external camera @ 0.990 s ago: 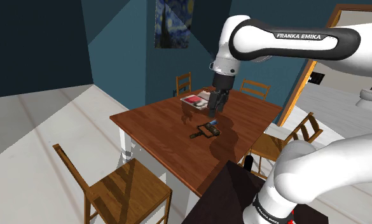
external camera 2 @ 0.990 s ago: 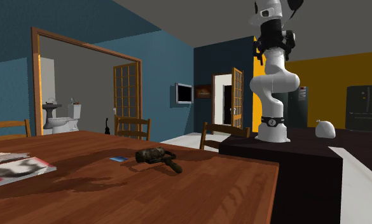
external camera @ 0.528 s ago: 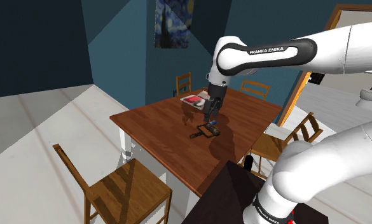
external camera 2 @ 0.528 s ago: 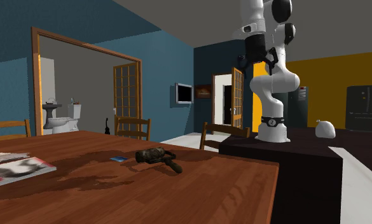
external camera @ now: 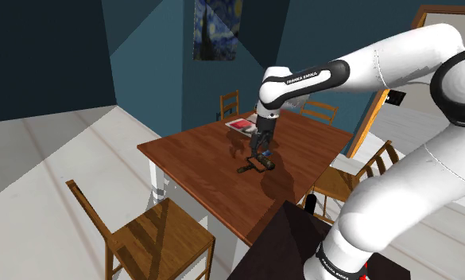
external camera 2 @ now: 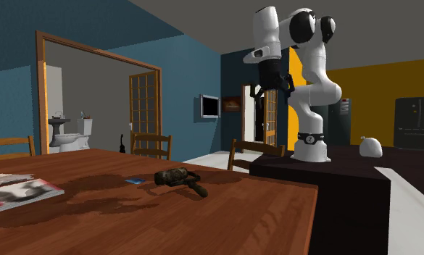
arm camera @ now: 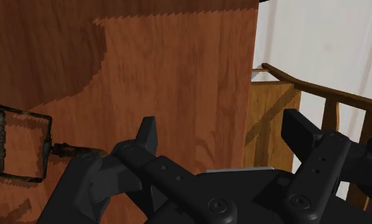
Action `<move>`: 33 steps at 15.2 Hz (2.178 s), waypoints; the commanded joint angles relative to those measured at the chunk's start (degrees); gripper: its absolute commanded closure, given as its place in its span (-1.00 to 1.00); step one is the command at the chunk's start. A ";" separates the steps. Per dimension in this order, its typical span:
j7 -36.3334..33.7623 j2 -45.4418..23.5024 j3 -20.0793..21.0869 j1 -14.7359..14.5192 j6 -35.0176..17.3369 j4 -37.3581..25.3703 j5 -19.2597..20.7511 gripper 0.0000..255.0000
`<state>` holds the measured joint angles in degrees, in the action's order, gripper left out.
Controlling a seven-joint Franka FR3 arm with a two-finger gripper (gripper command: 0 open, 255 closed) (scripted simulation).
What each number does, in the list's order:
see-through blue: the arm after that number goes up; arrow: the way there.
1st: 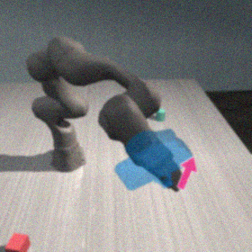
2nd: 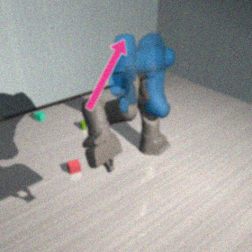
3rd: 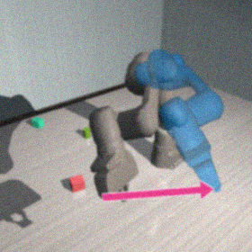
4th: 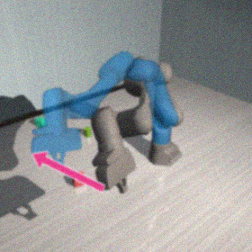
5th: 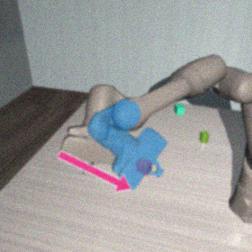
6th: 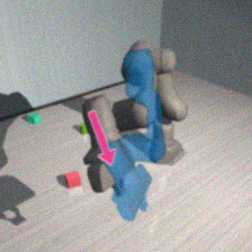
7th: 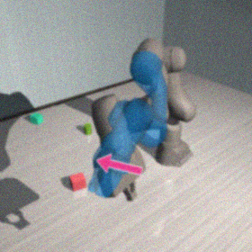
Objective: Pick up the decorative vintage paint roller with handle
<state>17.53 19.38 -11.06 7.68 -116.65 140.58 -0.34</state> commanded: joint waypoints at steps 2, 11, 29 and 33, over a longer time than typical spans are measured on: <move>2.35 -5.79 -2.06 0.92 -4.35 -1.48 -0.09 -1.00; 9.85 -24.28 -6.25 3.65 -14.08 -9.78 -4.50 -1.00; 20.26 -60.25 -4.92 15.89 -18.98 -39.84 -15.47 -1.00; 20.64 -62.66 -4.27 16.37 -20.73 -40.50 -16.14 -1.00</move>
<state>38.01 -42.68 -15.51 23.91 -136.75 100.08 -16.27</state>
